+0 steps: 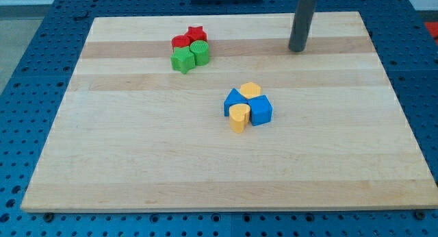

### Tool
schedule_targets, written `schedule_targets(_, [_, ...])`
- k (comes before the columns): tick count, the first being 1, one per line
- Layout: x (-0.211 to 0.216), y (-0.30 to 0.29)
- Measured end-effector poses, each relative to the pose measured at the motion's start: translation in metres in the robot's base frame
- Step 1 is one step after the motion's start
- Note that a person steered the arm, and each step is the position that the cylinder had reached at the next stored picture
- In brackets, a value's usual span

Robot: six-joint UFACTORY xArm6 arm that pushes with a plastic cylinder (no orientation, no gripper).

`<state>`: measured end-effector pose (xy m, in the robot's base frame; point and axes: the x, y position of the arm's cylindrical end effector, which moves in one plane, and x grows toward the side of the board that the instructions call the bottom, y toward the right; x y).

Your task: Push the group of block down a bit

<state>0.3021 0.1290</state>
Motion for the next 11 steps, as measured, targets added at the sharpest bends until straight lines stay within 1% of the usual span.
schedule_targets(1, [0.003, -0.030])
schedule_targets(2, [0.015, -0.037])
schedule_targets(5, [0.088, -0.046])
schedule_targets(7, [0.102, -0.061])
schedule_targets(10, [0.149, -0.074])
schedule_targets(11, [0.163, -0.086])
